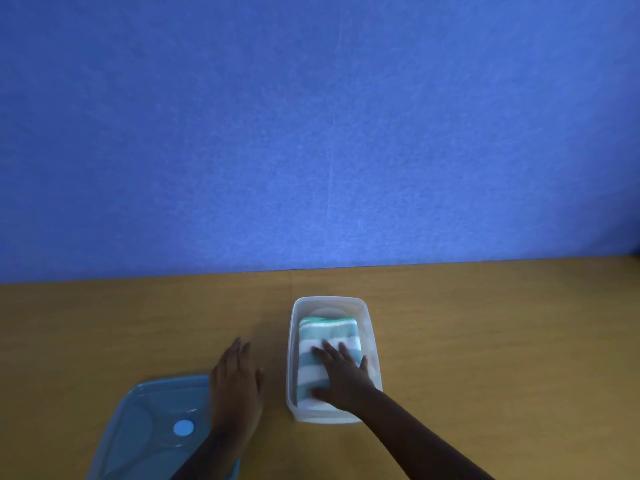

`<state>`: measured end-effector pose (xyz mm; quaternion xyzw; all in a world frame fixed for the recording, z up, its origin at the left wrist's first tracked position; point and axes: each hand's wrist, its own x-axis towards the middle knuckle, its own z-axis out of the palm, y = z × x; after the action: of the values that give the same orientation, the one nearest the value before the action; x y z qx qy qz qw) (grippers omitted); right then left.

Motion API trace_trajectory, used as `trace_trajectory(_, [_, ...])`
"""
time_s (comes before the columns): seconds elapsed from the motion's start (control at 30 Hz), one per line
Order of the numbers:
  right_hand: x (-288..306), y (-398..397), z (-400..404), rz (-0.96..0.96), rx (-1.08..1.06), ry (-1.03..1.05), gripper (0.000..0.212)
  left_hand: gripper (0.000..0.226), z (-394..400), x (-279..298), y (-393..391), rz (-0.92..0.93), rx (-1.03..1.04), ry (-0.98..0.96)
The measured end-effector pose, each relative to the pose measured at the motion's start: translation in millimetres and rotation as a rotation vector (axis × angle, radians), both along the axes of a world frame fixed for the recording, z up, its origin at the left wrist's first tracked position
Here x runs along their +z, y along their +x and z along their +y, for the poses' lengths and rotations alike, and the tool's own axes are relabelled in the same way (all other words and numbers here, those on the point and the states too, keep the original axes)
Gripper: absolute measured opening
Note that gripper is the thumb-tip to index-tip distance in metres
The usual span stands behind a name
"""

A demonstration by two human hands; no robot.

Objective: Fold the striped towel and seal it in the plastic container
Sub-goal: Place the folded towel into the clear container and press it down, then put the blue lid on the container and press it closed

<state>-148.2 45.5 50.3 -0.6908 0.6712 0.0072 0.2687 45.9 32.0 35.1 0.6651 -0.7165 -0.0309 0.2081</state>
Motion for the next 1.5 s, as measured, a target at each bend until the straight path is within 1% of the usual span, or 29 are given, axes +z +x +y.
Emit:
trace_trajectory(0.07, [2,0,-3,0.002,-0.013,0.008,0.082,0.066,4,-10,14,-0.065,0.080,0.150])
trace_trajectory(0.13, [7,-1,-8,-0.012,-0.048,0.009,0.081,0.080,6,-22,25,-0.063,0.117,0.331])
trace_trajectory(0.2, [13,-1,-10,-0.034,-0.084,-0.005,0.079,0.091,9,-34,32,-0.026,0.113,0.443])
trace_trajectory(0.3, [17,-5,-10,-0.050,-0.120,-0.004,0.077,0.091,10,-38,31,-0.011,0.100,0.521])
trace_trajectory(0.4, [19,-9,-7,-0.058,-0.128,0.002,0.075,0.103,7,-45,29,-0.009,0.091,0.523])
trace_trajectory(0.5, [20,-10,-2,-0.048,-0.124,-0.002,0.072,0.090,6,-55,24,-0.001,0.090,0.528])
trace_trajectory(0.6, [22,-8,0,-0.071,-0.136,-0.005,0.070,0.079,2,-58,18,-0.046,0.093,0.467])
trace_trajectory(0.7, [23,-7,0,-0.114,-0.178,-0.037,0.066,0.065,1,-59,12,-0.114,0.019,0.405])
trace_trajectory(0.8, [24,-6,0,-0.152,-0.212,-0.090,0.061,0.056,0,-54,11,-0.131,-0.029,0.353])
trace_trajectory(0.83, [25,-6,0,-0.160,-0.215,-0.102,0.059,0.050,-2,-49,12,-0.141,-0.027,0.332])
trace_trajectory(0.9, [26,-5,-1,-0.173,-0.222,-0.118,0.057,0.032,-6,-40,12,-0.145,-0.010,0.218])
trace_trajectory(0.93, [27,-4,-1,-0.176,-0.225,-0.126,0.056,0.030,-8,-34,12,-0.135,-0.014,0.169])
trace_trajectory(1.03, [30,-3,-1,-0.186,-0.234,-0.156,0.054,0.042,-15,-18,6,-0.143,-0.053,0.054])
trace_trajectory(1.07, [31,-3,-1,-0.194,-0.233,-0.163,0.053,0.040,-17,-11,4,-0.130,-0.061,0.002])
trace_trajectory(1.1, [32,-2,-1,-0.204,-0.234,-0.176,0.052,0.035,-18,-3,0,-0.087,-0.065,-0.036])
trace_trajectory(1.17, [32,0,-1,-0.220,-0.235,-0.198,0.051,0.038,-20,9,-6,0.040,-0.080,-0.076])
trace_trajectory(1.23, [33,0,-1,-0.238,-0.243,-0.213,0.049,0.035,-20,22,-13,0.148,-0.113,-0.097])
trace_trajectory(1.37, [33,-2,-2,-0.307,-0.265,-0.229,0.045,0.045,-16,46,-23,0.314,-0.193,-0.169])
trace_trajectory(1.43, [33,-1,-3,-0.380,-0.300,-0.250,0.043,0.043,-11,59,-29,0.364,-0.250,-0.266])
trace_trajectory(1.5, [36,1,-4,-0.522,-0.388,-0.245,0.040,0.043,-5,74,-37,0.402,-0.336,-0.351])
